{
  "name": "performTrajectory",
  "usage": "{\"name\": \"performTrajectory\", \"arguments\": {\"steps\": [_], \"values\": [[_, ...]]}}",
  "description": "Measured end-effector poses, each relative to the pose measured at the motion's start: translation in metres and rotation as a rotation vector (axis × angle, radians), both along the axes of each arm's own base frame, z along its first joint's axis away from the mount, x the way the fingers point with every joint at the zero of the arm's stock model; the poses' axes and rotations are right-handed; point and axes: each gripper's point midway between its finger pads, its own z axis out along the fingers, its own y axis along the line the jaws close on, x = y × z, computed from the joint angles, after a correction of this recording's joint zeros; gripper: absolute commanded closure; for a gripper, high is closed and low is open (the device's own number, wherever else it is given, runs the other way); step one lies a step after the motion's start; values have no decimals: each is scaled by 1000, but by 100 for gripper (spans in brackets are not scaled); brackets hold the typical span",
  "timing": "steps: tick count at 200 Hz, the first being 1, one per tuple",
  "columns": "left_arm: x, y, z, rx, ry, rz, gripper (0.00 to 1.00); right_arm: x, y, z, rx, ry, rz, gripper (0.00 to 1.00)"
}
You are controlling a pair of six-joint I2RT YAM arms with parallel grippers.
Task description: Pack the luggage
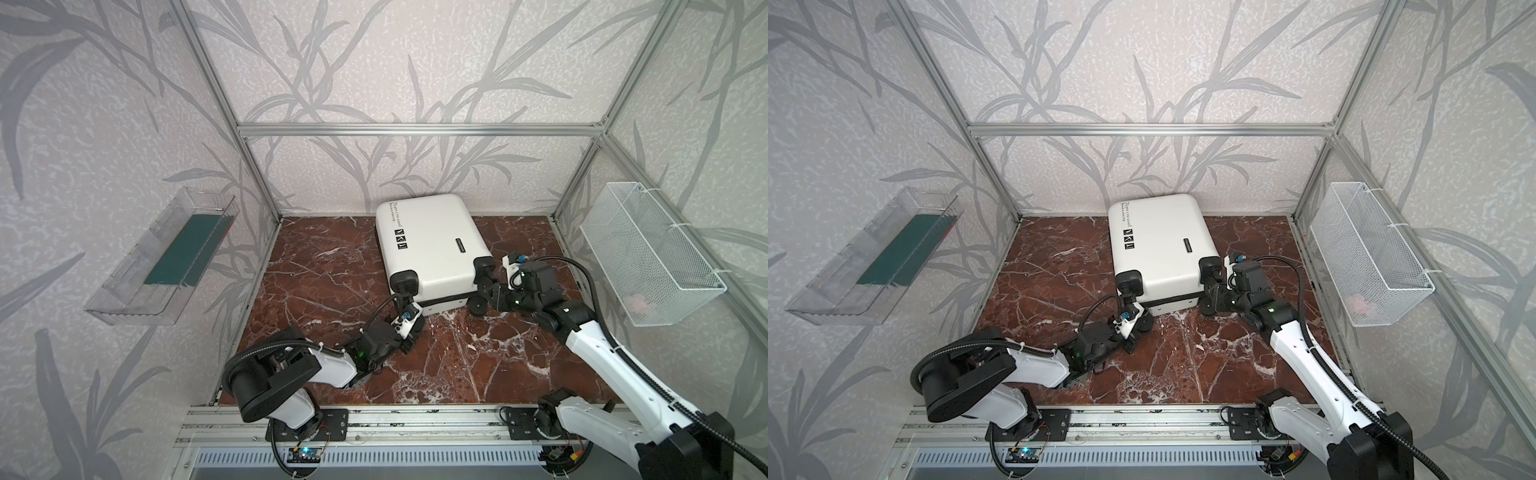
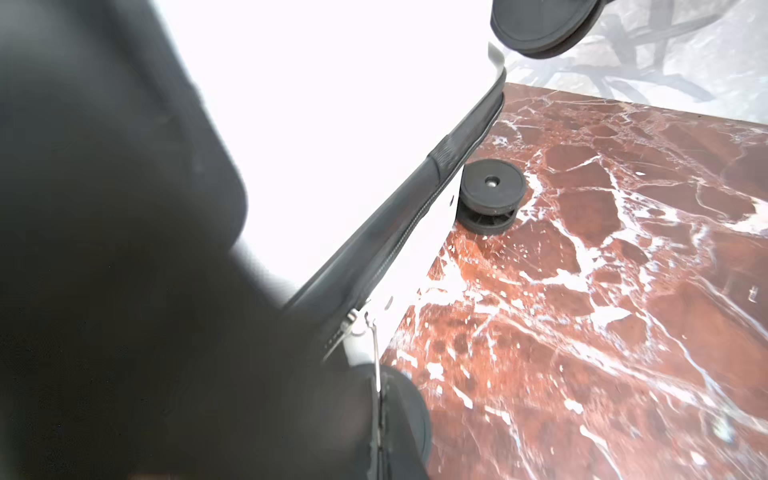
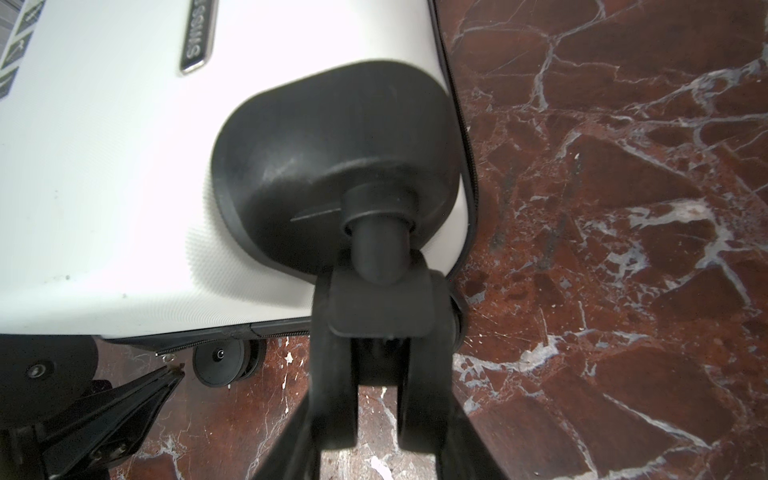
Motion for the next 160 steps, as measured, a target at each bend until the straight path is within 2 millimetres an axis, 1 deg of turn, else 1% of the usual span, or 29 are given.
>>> {"name": "performTrajectory", "arguments": {"steps": [83, 160], "values": [[13, -55, 0, -15, -32, -29, 100, 1, 0, 0, 10, -8, -10, 100], [32, -122, 2, -60, -41, -104, 100, 1, 1, -1, 2, -14, -16, 100]]}}
